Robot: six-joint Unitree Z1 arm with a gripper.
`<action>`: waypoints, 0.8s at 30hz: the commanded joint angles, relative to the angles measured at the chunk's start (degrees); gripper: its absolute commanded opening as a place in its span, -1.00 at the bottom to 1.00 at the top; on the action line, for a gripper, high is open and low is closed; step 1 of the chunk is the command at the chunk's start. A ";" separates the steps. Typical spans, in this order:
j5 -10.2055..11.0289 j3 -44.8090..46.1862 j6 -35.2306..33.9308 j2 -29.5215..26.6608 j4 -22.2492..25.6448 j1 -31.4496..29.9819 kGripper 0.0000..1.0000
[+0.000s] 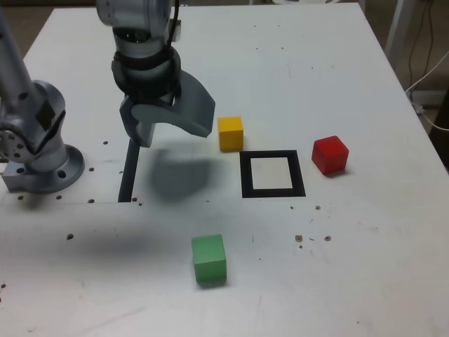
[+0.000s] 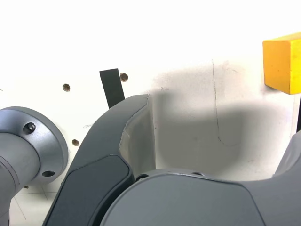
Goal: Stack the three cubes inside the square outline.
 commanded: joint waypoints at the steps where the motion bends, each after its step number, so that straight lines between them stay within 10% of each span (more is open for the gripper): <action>1: 0.12 -0.09 -0.19 -0.22 0.73 0.08 1.00; 11: -2.50 -6.23 -1.66 1.31 8.07 2.64 0.98; 24: -8.29 -36.93 -0.68 12.93 21.29 2.92 0.99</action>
